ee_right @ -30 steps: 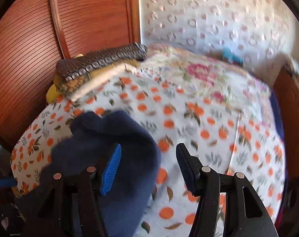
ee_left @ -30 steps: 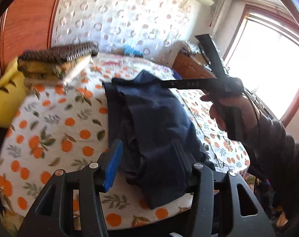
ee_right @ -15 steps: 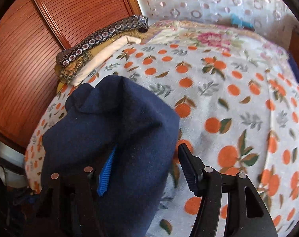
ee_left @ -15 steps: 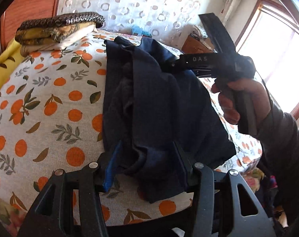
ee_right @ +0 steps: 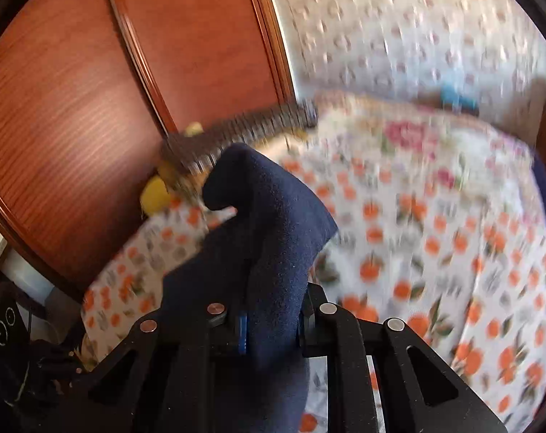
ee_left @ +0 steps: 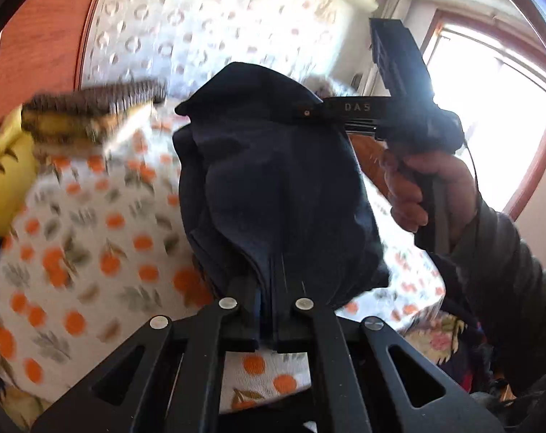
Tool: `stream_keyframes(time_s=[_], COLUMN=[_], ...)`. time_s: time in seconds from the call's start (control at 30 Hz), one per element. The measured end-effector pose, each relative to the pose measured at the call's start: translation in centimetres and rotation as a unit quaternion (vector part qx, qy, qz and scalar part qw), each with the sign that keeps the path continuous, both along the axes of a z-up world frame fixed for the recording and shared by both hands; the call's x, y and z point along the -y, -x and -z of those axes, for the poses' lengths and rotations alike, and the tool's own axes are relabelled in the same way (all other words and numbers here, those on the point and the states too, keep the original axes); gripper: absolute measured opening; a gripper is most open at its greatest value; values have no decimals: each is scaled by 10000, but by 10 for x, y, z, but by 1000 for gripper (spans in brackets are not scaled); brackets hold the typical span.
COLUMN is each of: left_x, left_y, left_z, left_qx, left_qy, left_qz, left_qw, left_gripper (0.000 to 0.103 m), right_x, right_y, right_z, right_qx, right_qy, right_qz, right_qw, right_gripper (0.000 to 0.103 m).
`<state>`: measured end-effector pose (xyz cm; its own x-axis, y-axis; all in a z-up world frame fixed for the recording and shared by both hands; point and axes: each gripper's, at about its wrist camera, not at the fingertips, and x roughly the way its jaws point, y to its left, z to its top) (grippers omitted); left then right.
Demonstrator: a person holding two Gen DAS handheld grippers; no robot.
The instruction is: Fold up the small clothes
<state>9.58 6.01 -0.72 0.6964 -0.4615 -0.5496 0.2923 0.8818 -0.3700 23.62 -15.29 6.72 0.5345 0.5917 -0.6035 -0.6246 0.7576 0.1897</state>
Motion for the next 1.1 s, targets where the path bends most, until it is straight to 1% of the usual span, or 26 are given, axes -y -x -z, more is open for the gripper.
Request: stream_keyframes(time_s=[0.03, 0.17, 0.23, 0.3, 0.37, 0.5, 0.57, 0.6, 0.67, 0.73, 0.77, 0.8, 0.83, 0.87, 0.93, 0.97, 1.03, 1.07, 1.1], left_x=[-7, -30, -45, -70, -94, -149, -181, -191, -213, -231, -237, -242, -245, -247, -247, -246, -242, -240, -238], left_y=[-3, -11, -18, -24, -30, -38, -38, -37, -40, -49, -58, -68, -82, -100, -134, -161, -205, -232, -241], left_z=[-13, -43, -54, -68, -81, -110, -133, -140, -160, -175, -181, -182, -181, -178, -162, -144, -106, -78, -66], left_qx=[130, 505, 650, 763, 895, 1123, 1274, 1327, 1454, 1521, 1522, 1514, 1470, 1380, 1166, 986, 581, 266, 108], left_qy=[43, 87, 120, 206, 203, 73, -41, -72, -229, -388, -484, -569, -652, -720, -834, -915, -993, -1038, -1033], left_qz=[-48, -159, -288, -493, -719, -1223, -1520, -1601, -1805, -1919, -1935, -1943, -1924, -1870, -1791, -1753, -1679, -1678, -1673], left_qw=[9999, 9986, 9974, 9957, 9932, 9861, 9801, 9781, 9725, 9688, 9680, 9675, 9681, 9700, 9733, 9753, 9791, 9800, 9804], left_gripper=[4, 4, 4, 4, 4, 4, 4, 4, 4, 4, 4, 4, 4, 4, 4, 4, 4, 4, 4], right_x=[-3, -25, -46, -73, -104, -170, -198, -213, -227, -234, -231, -230, -227, -228, -221, -217, -211, -208, -199], right_y=[0, -3, -5, -10, -19, -46, -66, -72, -88, -107, -121, -137, -150, -165, -202, -219, -247, -260, -273], right_z=[-13, -64, -90, -114, -130, -157, -168, -177, -187, -192, -192, -185, -173, -157, -115, -89, -37, -14, 9], right_qx=[107, 489, 712, 894, 1005, 1019, 977, 969, 913, 817, 770, 698, 606, 499, 274, 152, 178, 122, -48], right_qy=[-43, -151, -110, -37, 26, -40, -191, -306, -566, -873, -993, -1085, -1133, -1137, -987, -859, -362, -185, -103], right_qz=[-16, -142, -260, -399, -571, -938, -1118, -1219, -1327, -1321, -1271, -1177, -1094, -982, -716, -553, -307, -180, -38], right_qw=[9999, 9986, 9971, 9952, 9933, 9904, 9887, 9873, 9853, 9840, 9839, 9846, 9857, 9874, 9922, 9947, 9987, 9996, 9999], right_gripper=[18, 18, 18, 18, 18, 18, 18, 18, 18, 18, 18, 18, 18, 18, 18, 18, 18, 18, 18])
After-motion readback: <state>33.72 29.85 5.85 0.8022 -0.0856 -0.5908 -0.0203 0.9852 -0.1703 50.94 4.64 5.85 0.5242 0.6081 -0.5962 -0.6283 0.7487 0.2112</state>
